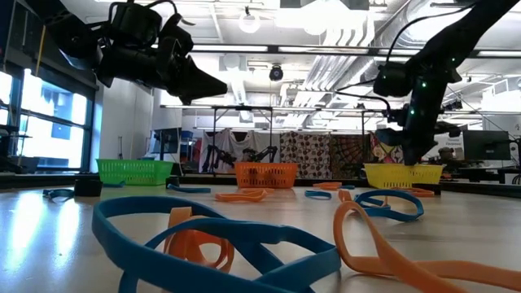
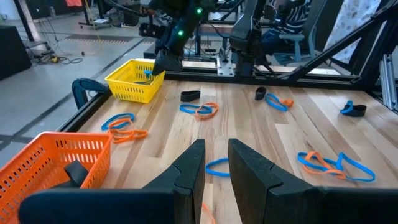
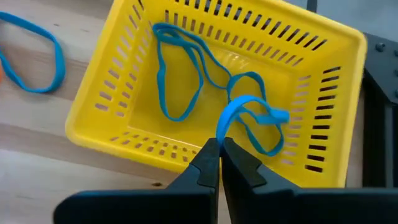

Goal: Sort rubber bands into baskets
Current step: Put the blue rubber band into the yellow bin

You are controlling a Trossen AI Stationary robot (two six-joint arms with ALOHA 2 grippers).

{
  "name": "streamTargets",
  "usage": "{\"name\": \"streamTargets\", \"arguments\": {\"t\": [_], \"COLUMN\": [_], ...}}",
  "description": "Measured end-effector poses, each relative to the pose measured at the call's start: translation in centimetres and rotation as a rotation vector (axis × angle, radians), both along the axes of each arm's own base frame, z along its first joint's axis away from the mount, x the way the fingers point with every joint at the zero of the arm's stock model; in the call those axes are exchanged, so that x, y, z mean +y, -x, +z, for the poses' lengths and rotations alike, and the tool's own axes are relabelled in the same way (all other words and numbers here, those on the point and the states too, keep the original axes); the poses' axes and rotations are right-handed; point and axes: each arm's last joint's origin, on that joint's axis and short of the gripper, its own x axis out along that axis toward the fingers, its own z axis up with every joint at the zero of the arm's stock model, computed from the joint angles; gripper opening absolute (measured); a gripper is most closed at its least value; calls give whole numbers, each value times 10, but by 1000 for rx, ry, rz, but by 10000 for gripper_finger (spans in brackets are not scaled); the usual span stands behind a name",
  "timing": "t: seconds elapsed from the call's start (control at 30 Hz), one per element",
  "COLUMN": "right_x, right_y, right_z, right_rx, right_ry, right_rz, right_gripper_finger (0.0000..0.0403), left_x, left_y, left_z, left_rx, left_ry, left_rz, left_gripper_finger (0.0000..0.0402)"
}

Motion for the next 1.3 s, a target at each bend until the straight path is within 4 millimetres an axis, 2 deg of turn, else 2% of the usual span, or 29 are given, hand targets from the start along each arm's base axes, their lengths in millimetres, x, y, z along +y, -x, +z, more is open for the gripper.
{"name": "streamTargets", "arguments": {"t": [1.3], "right_x": [-3], "right_y": [-5], "right_z": [2], "right_rx": [-65], "right_ry": [6], "right_rz": [74], "right_gripper_finger": [0], "left_x": [0], "left_y": [-1], "left_z": [7], "left_rx": [-74], "left_ry": [34], "left_rz": [7], "left_gripper_finger": [60]}}
